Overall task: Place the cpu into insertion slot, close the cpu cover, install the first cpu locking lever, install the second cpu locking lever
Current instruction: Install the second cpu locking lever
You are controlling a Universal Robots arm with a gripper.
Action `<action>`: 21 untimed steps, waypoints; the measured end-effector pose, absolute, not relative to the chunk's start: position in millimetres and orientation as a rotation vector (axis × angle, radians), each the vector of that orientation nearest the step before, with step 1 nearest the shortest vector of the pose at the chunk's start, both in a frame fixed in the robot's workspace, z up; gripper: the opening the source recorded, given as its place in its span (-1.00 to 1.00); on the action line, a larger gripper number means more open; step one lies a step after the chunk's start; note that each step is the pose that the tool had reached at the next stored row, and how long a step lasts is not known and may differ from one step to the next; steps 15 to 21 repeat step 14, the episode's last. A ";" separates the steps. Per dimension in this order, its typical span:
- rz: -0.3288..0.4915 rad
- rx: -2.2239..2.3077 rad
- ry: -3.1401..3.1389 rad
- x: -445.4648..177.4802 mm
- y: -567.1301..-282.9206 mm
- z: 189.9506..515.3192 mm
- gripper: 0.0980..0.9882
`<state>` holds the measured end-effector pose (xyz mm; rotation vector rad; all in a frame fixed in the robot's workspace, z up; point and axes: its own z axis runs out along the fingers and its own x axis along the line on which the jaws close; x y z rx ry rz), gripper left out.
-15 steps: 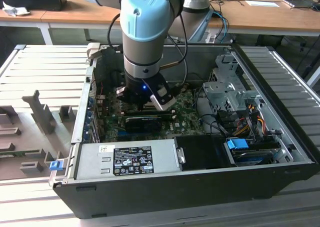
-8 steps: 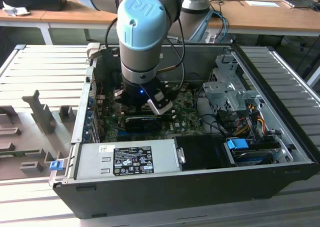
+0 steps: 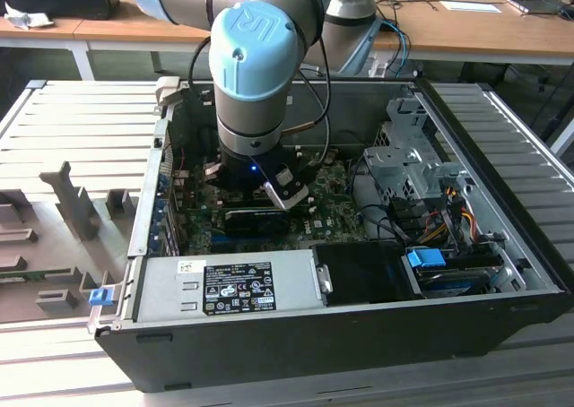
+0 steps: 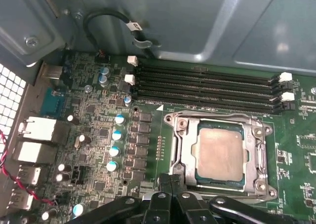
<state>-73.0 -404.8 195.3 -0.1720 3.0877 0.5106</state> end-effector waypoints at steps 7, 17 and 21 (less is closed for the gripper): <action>0.538 -0.172 3.082 -74.5 -404.8 204.5 -0.98; 0.539 -0.172 3.082 -74.4 -404.8 215.6 -0.98; 0.539 -0.172 3.082 -74.4 -404.8 215.6 -0.98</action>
